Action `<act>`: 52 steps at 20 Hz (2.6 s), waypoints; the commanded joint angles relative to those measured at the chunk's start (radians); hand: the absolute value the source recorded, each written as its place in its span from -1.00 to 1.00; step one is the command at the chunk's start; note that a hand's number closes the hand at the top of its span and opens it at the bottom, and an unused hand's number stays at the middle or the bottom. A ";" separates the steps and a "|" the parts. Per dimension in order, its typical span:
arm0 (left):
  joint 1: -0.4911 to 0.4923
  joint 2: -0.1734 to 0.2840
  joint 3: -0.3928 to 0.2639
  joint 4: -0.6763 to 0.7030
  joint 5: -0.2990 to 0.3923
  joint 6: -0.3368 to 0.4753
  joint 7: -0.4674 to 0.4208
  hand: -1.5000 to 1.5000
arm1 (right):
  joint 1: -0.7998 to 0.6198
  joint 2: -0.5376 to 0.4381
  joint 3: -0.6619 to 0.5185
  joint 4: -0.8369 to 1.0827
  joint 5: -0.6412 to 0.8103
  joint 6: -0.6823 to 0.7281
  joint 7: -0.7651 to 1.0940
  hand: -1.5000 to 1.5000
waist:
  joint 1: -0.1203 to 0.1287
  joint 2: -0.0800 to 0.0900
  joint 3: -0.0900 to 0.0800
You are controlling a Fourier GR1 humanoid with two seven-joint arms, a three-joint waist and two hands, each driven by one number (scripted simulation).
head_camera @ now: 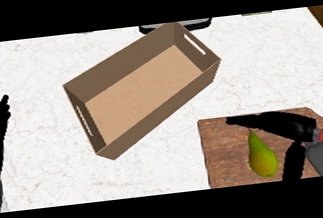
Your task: Pick the pear from the cutting board and place it in the cardboard box
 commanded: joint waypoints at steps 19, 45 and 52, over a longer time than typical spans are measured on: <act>0.030 -0.049 0.047 0.016 -0.052 -0.002 -0.010 0.00 | 0.062 0.183 -0.163 -0.087 0.409 -0.618 0.407 1.00 | -0.044 -0.012 -0.003; -0.032 -0.069 0.057 0.053 -0.074 -0.040 -0.048 0.00 | -0.481 0.486 -0.082 -0.394 0.482 -0.538 0.895 1.00 | 0.013 0.006 0.001; -0.051 -0.048 0.067 0.043 -0.070 -0.077 -0.027 0.00 | -0.705 0.488 -0.009 -0.067 0.352 -0.794 1.066 1.00 | 0.032 0.007 0.001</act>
